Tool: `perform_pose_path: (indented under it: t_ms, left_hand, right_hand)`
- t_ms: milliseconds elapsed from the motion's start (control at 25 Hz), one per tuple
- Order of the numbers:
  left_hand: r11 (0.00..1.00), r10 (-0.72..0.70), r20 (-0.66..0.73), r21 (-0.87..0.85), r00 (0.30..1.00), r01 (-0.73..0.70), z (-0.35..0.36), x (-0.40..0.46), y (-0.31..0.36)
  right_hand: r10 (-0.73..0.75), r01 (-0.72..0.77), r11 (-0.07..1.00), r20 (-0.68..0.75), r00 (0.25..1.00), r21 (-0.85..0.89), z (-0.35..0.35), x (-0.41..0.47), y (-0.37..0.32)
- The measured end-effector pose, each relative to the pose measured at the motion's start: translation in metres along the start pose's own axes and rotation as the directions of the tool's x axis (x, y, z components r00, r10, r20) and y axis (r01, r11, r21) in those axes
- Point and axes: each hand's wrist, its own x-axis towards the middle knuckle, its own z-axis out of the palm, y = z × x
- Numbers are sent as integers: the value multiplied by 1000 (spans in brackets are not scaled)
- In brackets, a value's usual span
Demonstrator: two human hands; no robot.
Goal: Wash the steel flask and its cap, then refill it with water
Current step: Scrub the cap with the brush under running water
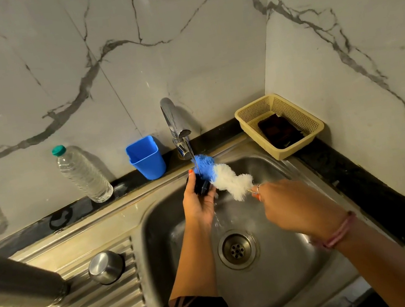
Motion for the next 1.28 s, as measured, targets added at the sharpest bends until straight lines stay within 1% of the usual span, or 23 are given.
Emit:
perform_pose_path:
  t_ms: [80,160,280,360,520,720,880,960,1080,1160,1280]
  left_hand:
    - [1000,-6,-14,6,1000,6,-3,3,1]
    - [999,-35,-18,17,999,36,-6,5,-1]
    - [995,-77,-2,-57,997,77,-6,2,-6]
    - [992,-55,1,-114,998,55,-6,4,-8]
    - [996,14,-13,-91,1000,-15,-9,10,-8]
    - [999,5,41,-49,999,-3,-11,2,-7]
    - [991,32,-24,-131,999,-34,-5,7,-5]
    - [994,48,-26,-100,999,-50,-5,11,-6]
    - [998,19,15,-52,1000,-18,-7,5,-9]
    - [998,5,2,-63,1000,-5,-11,3,-9]
    - [996,18,-49,-90,999,-23,-17,4,-8]
  right_hand:
    - [-24,24,1000,-22,999,-17,-2,-7,6]
    - [-18,18,1000,-26,1000,-6,-4,-7,8]
    - [-3,3,1000,-35,999,8,0,3,8]
    - [-7,7,1000,-35,999,9,2,3,6]
    - [-6,7,1000,-49,999,26,6,-5,4]
    - [4,-1,999,-65,998,45,12,11,5]
    - [-17,19,998,-44,999,56,14,1,5]
    - [-6,9,999,-55,998,49,16,1,5]
    - [9,-5,999,-85,996,53,23,14,14]
    - [15,-7,997,-102,995,75,29,18,22]
    - [37,-18,990,-133,990,139,34,10,28]
